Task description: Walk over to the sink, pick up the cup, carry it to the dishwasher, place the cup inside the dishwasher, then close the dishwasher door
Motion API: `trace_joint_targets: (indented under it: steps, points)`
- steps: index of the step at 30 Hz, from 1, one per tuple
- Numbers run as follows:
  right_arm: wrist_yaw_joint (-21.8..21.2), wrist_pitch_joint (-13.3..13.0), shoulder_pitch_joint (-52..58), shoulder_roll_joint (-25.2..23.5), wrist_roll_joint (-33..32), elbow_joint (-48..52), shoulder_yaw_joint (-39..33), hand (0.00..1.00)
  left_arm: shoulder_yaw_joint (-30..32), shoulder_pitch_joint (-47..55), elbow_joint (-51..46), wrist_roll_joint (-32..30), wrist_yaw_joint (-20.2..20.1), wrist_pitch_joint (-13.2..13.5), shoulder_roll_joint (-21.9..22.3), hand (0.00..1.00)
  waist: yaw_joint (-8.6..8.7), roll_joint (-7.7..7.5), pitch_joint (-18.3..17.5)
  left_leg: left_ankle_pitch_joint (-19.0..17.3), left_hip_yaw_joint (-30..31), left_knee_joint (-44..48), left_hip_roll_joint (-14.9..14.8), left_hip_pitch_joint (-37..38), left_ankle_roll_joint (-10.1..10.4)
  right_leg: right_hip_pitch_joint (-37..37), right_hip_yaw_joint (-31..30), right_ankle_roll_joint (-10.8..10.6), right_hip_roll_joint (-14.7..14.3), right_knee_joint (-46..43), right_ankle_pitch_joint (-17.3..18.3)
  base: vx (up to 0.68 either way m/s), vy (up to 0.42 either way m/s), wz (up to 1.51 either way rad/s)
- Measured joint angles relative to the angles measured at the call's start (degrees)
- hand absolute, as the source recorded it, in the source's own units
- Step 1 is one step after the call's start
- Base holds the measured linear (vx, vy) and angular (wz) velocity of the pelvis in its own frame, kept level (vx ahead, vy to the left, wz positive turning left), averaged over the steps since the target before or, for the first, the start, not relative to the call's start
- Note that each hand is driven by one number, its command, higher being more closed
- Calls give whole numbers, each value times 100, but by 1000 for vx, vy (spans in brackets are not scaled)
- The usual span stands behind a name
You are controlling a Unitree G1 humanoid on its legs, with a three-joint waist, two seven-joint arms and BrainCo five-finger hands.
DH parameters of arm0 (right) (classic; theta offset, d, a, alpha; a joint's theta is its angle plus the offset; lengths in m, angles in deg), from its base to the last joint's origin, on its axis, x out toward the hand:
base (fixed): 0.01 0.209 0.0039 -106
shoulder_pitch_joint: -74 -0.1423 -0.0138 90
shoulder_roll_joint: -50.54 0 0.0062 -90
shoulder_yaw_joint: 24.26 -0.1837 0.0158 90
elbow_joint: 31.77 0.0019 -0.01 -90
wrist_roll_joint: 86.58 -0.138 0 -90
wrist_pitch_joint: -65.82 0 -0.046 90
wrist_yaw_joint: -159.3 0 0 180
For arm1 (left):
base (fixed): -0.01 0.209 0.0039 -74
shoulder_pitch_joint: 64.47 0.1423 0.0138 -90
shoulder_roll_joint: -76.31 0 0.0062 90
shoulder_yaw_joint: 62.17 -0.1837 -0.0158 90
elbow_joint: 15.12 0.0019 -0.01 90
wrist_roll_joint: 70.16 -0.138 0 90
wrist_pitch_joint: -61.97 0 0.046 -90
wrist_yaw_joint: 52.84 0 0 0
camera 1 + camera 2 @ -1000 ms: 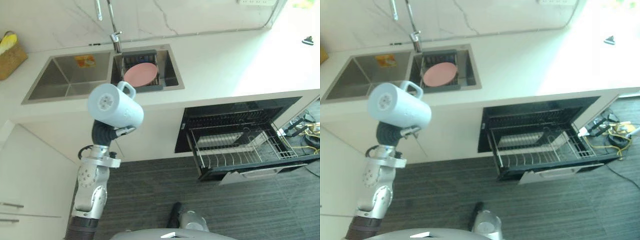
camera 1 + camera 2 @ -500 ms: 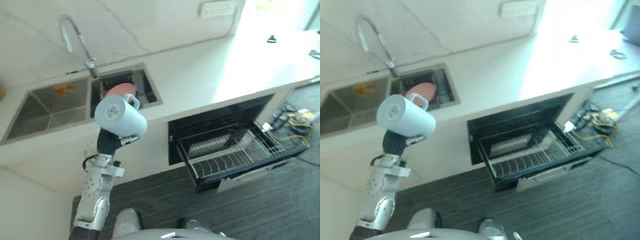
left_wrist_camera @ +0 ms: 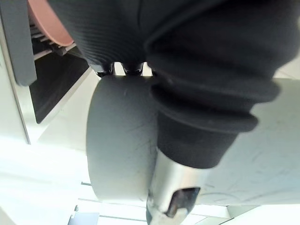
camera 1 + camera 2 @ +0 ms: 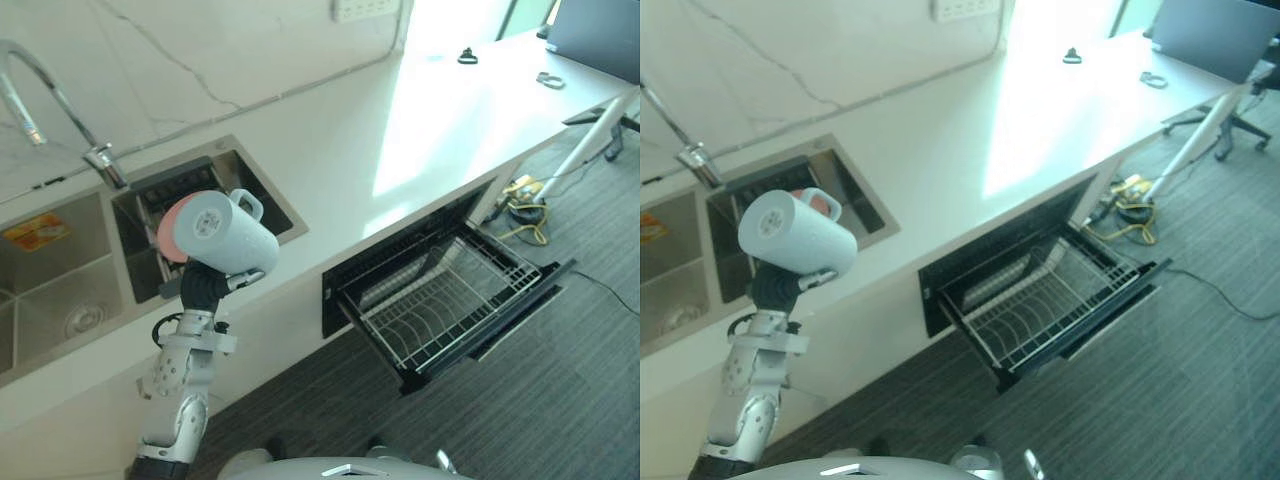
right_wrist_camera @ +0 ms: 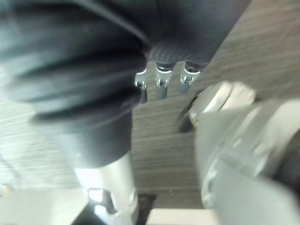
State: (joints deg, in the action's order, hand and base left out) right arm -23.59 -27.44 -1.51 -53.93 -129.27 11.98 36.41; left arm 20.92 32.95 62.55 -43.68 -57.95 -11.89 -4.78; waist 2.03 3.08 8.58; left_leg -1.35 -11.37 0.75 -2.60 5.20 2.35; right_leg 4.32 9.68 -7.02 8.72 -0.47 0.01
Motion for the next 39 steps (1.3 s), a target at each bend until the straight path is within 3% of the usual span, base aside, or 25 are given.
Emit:
trace_joint_targets:
  steps: [4, 8, 10, 12, 14, 17, 18, 19, 20, 21, 24, 26, 28, 29, 31, 33, 34, 37, 39]
  points:
    - [327, -547, -51, -52, -106, 2170, 198, 0, 75, -62, -11, -212, 307, 118, 39, 100, 141, -45, 19, -177, -322, 77, -88, 128, 12, -46, -306, 13, -108, 8, -38, 18, -3, -50]
    - [150, -1063, -428, -36, -107, 4146, -45, 0, 552, -423, -130, -310, 689, 537, 39, 100, 147, -104, 35, -473, -641, 399, -175, 189, -8, -238, -425, 39, -171, -309, 31, -20, 0, -49]
    - [-104, -1090, -647, 9, -212, 4723, -24, 0, 684, -573, -252, -308, 829, 677, 42, 100, 170, -198, 104, -570, -730, 517, -148, 228, -27, -523, -373, 66, -92, -1019, 282, -30, 16, -37]
    - [-358, -1051, -861, 73, -216, 5236, 152, 0, 670, -778, -291, -360, 1005, 763, 44, 100, 193, -293, 254, -636, -741, 525, -76, 407, -68, -1029, -4, 299, 109, -2308, 491, -81, 23, -29]
    - [-657, -1065, -1016, 253, -217, 5506, 607, 0, 670, -879, -294, -456, 1187, 763, 37, 100, 251, -389, 339, -746, -759, 555, 3, 565, -153, -1181, 166, 325, 309, -2848, 494, -107, 44, -21]
    - [-1127, -1113, -1431, 522, -240, 5775, 1660, 0, 677, -938, -330, -419, 1487, 762, 35, 100, 171, -297, 392, -846, -863, 679, -51, 520, -250, -1146, 174, 397, 339, -2389, 537, -56, 60, -22]
    - [-1181, -1112, -1481, 536, -235, 5835, 1813, 0, 669, -970, -330, -401, 1489, 761, 42, 100, 148, -329, 373, -874, -868, 739, -74, 461, -241, -1139, 170, 387, 333, -2162, 512, -41, 45, -4]
    - [-1309, -1114, -1526, 543, -206, 5953, 2027, 0, 670, -992, -337, -402, 1481, 762, 26, 100, 83, -287, 396, -949, -866, 861, -111, 365, -175, -1123, 190, 356, 336, -1785, 402, 2, -21, 9]
    - [-1489, -1108, -1538, 580, -194, 6145, 2315, 0, 675, -979, -338, -388, 1472, 761, 6, 100, -36, -382, 406, -1098, -800, 1056, -120, 343, -41, -1016, 218, 320, 393, -1399, -20, 36, -55, 16]
    - [-1574, -1108, -1551, 610, -195, 6165, 2405, 0, 672, -948, -326, -364, 1467, 761, 41, 100, -38, -346, 426, -1165, -727, 1157, -166, 339, 9, -950, 240, 114, 390, -1400, -50, 84, -83, 31]
    - [-1691, -994, -1590, 805, -190, 6182, 2739, 0, 550, -766, -341, -291, 1293, 752, 199, 100, -15, -17, 336, -1282, -312, 1450, -547, 131, 201, -740, 588, 202, 82, -1401, 181, 193, -135, 48]
    - [-1667, -830, -1584, 881, -192, 6183, 2925, 0, 429, -663, -411, -267, 1220, 666, 199, 100, -8, 30, 324, -1335, -134, 1681, -768, 50, 302, -638, 831, 300, -70, -1464, 410, 202, -179, 52]
    - [-1651, -703, -1561, 900, -180, 6187, 3013, 0, 380, -537, -410, -176, 1057, 490, 252, 100, 33, 38, 355, -1363, 247, 2875, -1015, -487, 230, -312, 1098, 436, -211, -1356, 630, 179, -170, 61]
    - [-1646, -653, -1555, 997, -178, 6195, 3048, 0, 385, -417, -403, -140, 955, 400, 305, 100, -31, 54, 427, -1362, 408, 3568, -1132, -757, 256, 55, 1207, 462, -284, -1159, 642, 142, -108, 26]
    - [-1652, -656, -1547, 1125, -198, 6241, 3063, 0, 305, -191, -410, -47, 738, 395, 316, 100, -180, 90, 393, -1495, 391, 3250, -1053, -878, 315, 317, 1283, 406, -270, -971, 619, 161, -48, 7]
    - [-1660, -659, -1529, 1177, -216, 6302, 2975, 0, 143, -98, -415, -13, 508, 400, 337, 100, -210, 276, 311, -1012, 361, 2391, -933, -1017, 204, 351, 1316, 266, -258, -896, 615, 151, 42, -1]
    - [-1673, -656, -1451, 1146, -221, 6304, 2970, 0, 46, -76, -387, -12, 360, 404, 361, 100, -243, 286, 292, -746, 333, 2075, -774, -906, 268, 372, 1250, 175, -167, -867, 594, 164, 98, -6]
    - [-1808, -620, -1346, 948, -258, 6342, 3143, 0, -111, -202, -397, -77, 315, 412, 326, 100, -135, 31, 217, -293, 152, 1036, -290, -544, 116, 359, 1180, -3, 153, -569, 431, 144, 100, -3]
    - [-1821, -597, -1364, 883, -374, 6342, 3140, 0, -118, -240, -397, -77, 312, 391, 287, 100, -137, -20, 215, -153, 29, 654, -177, -347, 72, 376, 1116, -50, 226, -430, 335, 85, 75, -17]
